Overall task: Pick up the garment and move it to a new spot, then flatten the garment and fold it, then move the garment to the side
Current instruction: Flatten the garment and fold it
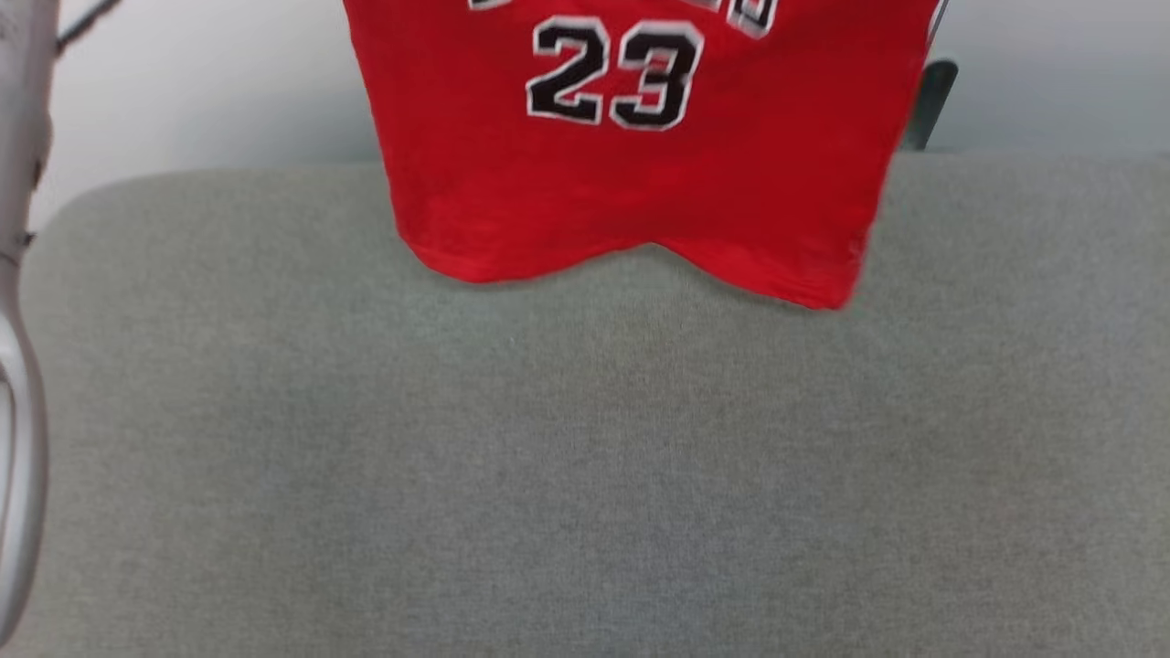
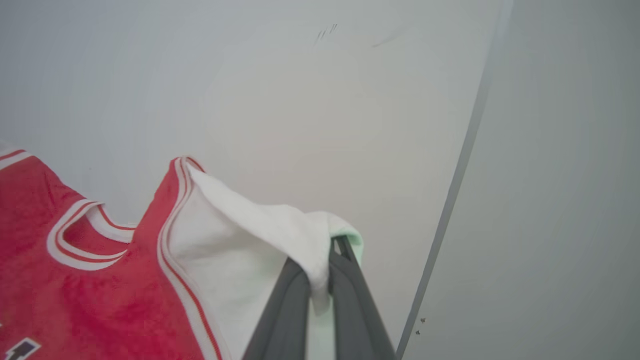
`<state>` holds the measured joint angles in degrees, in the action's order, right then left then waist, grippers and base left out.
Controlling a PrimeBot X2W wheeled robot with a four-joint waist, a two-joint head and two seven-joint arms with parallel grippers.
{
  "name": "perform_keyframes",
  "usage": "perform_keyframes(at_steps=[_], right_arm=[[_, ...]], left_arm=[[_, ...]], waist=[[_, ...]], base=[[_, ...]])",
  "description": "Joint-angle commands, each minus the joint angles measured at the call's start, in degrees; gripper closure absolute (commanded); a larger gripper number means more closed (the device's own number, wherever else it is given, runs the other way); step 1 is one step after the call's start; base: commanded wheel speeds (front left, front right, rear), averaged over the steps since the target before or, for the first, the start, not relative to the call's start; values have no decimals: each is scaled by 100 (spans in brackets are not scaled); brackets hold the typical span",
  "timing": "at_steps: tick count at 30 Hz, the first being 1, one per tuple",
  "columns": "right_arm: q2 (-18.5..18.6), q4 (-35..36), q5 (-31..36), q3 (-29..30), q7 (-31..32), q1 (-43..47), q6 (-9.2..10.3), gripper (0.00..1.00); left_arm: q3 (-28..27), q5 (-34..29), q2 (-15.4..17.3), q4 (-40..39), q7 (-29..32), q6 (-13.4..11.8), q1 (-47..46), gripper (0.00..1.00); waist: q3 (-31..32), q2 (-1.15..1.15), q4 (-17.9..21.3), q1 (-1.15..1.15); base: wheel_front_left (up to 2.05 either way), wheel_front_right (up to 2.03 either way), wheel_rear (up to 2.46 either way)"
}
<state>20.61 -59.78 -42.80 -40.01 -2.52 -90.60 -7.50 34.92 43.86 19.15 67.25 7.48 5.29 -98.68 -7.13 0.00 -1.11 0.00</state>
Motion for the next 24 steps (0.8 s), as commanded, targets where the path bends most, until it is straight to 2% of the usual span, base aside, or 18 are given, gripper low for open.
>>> perform_keyframes(at_steps=[1,9,14,20,24], right_arm=[[-53,-127,97,-9,-151,-174,2,100],[-222,-843,706,168,-1107,-1230,2,100],[-180,-1036,1136,379,-1259,-1770,2,100],[104,-348,2200,1180,-1260,-2262,3,100],[1,92,2949,1806,-1261,-2069,3,100]], left_arm=[[-20,13,-49,29,-103,-22,-141,100],[97,-238,-32,93,-739,-21,-1003,100],[91,-316,-68,65,-1149,-45,-1535,100],[113,-443,-120,4,-1722,-30,-2291,100],[91,-437,-123,18,-1996,59,-2531,100]], waist=[[-532,0,37,0],[-1819,0,44,0],[-2365,0,-92,0],[-3206,0,-421,0],[-3571,0,-597,0]], base=[[0,0,0],[0,0,0],[0,0,0],[0,0,0],[0,0,0]])
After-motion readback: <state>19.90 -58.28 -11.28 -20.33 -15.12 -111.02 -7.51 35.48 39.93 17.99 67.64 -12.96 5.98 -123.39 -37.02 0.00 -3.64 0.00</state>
